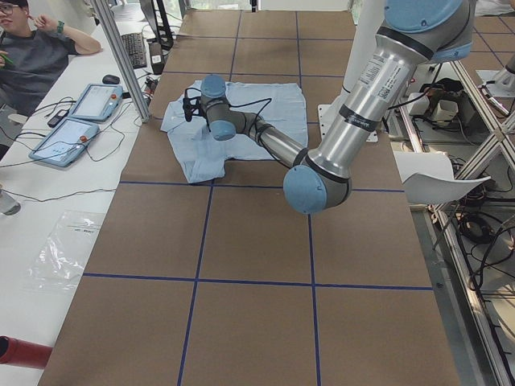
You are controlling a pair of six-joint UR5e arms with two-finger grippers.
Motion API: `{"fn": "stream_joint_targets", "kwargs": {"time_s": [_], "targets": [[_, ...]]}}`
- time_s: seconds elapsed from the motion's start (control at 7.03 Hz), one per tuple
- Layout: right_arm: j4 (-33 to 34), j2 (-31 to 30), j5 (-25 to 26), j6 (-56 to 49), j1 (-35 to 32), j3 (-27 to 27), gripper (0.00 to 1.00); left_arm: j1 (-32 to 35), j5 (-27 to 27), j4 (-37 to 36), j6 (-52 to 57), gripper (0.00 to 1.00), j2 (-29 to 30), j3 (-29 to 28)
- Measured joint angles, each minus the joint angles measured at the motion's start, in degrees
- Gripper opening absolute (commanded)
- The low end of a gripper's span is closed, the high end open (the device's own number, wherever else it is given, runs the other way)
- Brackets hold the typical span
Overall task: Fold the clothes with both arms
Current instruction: 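Carry the sleeve across the shirt toward the collar with the left gripper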
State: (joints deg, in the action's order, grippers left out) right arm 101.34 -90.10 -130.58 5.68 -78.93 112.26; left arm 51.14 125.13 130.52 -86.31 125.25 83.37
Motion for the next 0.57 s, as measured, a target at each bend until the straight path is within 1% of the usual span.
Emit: {"fn": "stream_joint_targets", "kwargs": {"time_s": [0.28, 0.43, 0.57], "targets": [[0.0, 0.2, -0.7, 0.0, 0.0, -0.2, 1.0, -1.6, -0.1, -0.6, -5.6, 0.0, 9.6, -5.7], [0.0, 0.3, -0.9, 0.1, 0.0, -0.4, 1.0, -2.7, -0.5, -0.7, -6.9, 0.0, 12.8, -8.3], [-0.1, 0.5, -0.9, 0.2, 0.0, -0.5, 1.0, -4.3, -1.8, -0.7, -7.4, 0.0, 14.6, -9.7]]}}
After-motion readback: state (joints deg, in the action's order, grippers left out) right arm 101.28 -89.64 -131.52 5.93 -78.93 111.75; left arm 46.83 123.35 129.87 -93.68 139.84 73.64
